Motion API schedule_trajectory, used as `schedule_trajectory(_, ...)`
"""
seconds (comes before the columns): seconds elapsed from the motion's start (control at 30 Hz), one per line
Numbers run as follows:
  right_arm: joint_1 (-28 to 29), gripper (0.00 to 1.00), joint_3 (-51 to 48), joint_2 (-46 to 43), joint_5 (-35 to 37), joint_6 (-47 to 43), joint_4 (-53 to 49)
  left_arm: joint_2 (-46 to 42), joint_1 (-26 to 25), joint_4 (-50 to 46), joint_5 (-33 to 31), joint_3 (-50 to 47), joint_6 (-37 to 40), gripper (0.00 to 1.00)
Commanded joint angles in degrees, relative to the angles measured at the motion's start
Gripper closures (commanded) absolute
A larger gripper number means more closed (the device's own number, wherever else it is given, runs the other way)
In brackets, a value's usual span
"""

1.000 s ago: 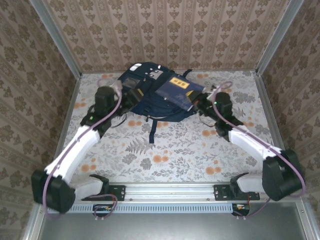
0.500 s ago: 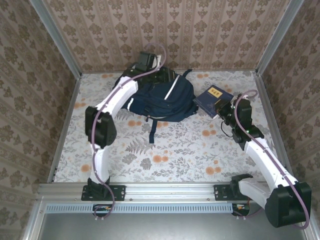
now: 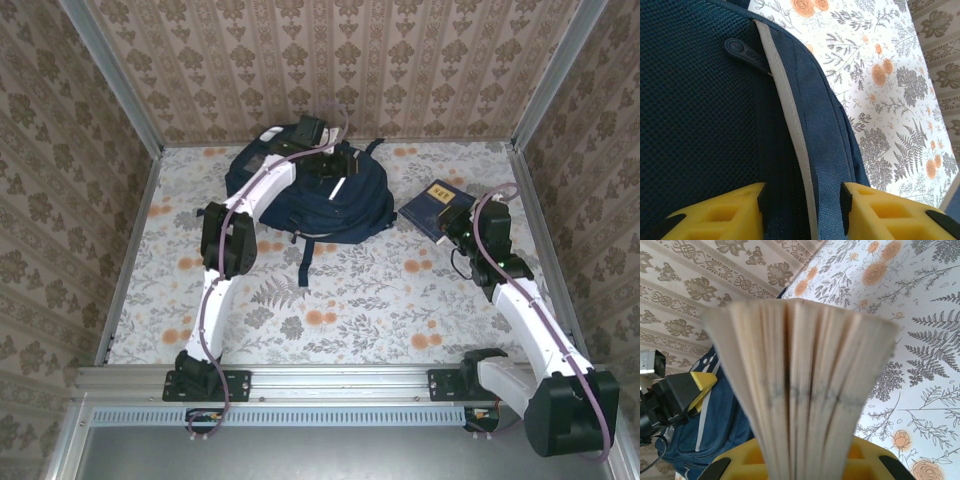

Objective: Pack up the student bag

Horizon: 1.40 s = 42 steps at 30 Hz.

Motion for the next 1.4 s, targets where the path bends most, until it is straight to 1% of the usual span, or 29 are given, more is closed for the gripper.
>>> schedule_trajectory(0.0, -1.0, 1.00, -0.8, 0.6, -2.6, -0.5, 3.8, 0.7, -0.8, 1.0, 1.8, 1.3, 0.5, 0.59)
schedule_trajectory(0.07, -2.0, 1.00, -1.3, 1.3, -4.4, 0.7, 4.9, 0.7, -0.9, 0.7, 0.8, 1.4, 1.2, 0.61)
schedule_trajectory(0.2, -2.9, 1.00, -1.7, 2.5, -6.5, 2.2, 6.2, 1.5, -1.3, 0.2, 0.9, 1.8, 1.5, 0.65)
schedule_trajectory(0.33, -4.1, 1.00, -2.4, 2.7, -7.6, 3.8, 7.2, 2.3, -1.9, 0.8, 2.1, 1.8, 0.6, 0.64)
schedule_trajectory(0.53, -5.2, 1.00, -2.2, 3.6, -9.9, 5.4, 8.2, 4.6, -2.0, -2.1, -0.6, 4.4, 0.1, 0.64)
schedule_trajectory(0.57, -5.2, 1.00, -2.2, 3.6, -10.3, 5.6, 8.3, 5.0, -1.8, -2.8, -0.9, 5.1, -0.4, 0.69)
schedule_trajectory(0.7, -5.3, 1.00, -2.2, 3.2, -10.7, 5.9, 8.2, 4.7, -1.2, -3.5, -1.9, 5.5, -1.7, 0.97)
schedule_trajectory(0.73, -5.3, 1.00, -2.3, 2.9, -10.7, 5.9, 8.0, 4.2, -1.1, -3.6, -2.1, 5.6, -1.8, 1.00)
schedule_trajectory(0.87, -5.3, 1.00, -2.1, 1.5, -10.2, 5.7, 6.8, 0.1, 0.0, -3.2, -1.4, 5.1, -2.7, 1.00)
schedule_trajectory(1.03, -5.3, 1.00, -2.1, -0.8, -9.6, 5.6, 5.6, -7.6, 2.0, 0.4, 0.2, 1.2, -5.2, 1.00)
schedule_trajectory(1.17, -5.2, 1.00, -2.2, -2.2, -9.7, 5.9, 5.1, -12.1, 3.5, 2.9, 2.7, -1.0, -8.9, 1.00)
schedule_trajectory(1.27, -5.2, 1.00, -2.1, -2.6, -9.9, 5.9, 4.7, -14.7, 5.9, 5.0, 4.1, -2.9, -11.4, 1.00)
schedule_trajectory(1.37, -4.8, 1.00, -2.1, -1.7, -11.8, 6.2, 6.6, -17.1, 6.6, 6.5, 5.5, -4.2, -13.0, 1.00)
